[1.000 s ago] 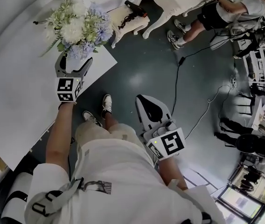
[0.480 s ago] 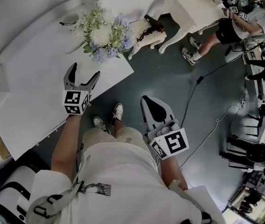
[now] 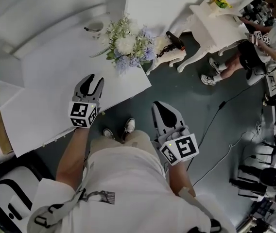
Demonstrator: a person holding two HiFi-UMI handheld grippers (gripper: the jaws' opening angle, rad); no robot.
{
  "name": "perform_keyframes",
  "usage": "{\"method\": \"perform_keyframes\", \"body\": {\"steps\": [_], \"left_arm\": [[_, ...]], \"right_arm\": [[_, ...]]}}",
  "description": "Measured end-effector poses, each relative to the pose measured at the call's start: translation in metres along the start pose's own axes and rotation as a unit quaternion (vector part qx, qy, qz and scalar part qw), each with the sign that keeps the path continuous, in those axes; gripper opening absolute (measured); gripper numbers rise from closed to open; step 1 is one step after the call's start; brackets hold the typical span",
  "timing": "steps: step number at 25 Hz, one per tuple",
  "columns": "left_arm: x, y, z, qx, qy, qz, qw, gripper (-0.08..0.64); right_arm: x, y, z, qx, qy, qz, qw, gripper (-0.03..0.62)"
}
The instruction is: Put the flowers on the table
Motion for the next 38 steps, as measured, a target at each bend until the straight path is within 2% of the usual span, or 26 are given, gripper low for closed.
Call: {"method": "perform_keyframes", "body": {"steps": [6,10,17,24,38], "left_arm": [[-0.031,0.007,-0.024,-0.027,-0.008,0.008,0.9996,0.049],[-0.053,0.01,-0.037,-0.041,-0.012,0.012,0.999,0.017],[-0.091,0.014,-0.059,-0.059,-0.035,0.009,0.9976,0.015],[-0.131,0.019,-0.084,-0.079,-0.071,0.024,0.994,0.015],[-0.178,0.0,-0.119,-0.114,-0.135,0.05,0.983,0.015]], "right_arm": [[-0.014,-0.014,0.007,-0.022,-0.016,0.001,1.0,0.011],[-0.023,-0.03,0.017,-0.034,-0.023,0.0,0.999,0.011],[-0.04,-0.057,0.025,-0.028,-0.043,-0.002,0.999,0.011],[-0.048,-0.067,0.029,-0.029,-0.056,0.008,0.998,0.011],[-0.053,-0.091,0.023,-0.013,-0.07,0.024,0.997,0.011]]}}
Point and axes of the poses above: the fingertips, and each gripper's own axes: z forward along the fingers, y to its left, x out of its underside, the point moved 8 cm from there along -z, backward along the fingers, and after that the axes turned 6 degrees about y, right-handed, at the moved point
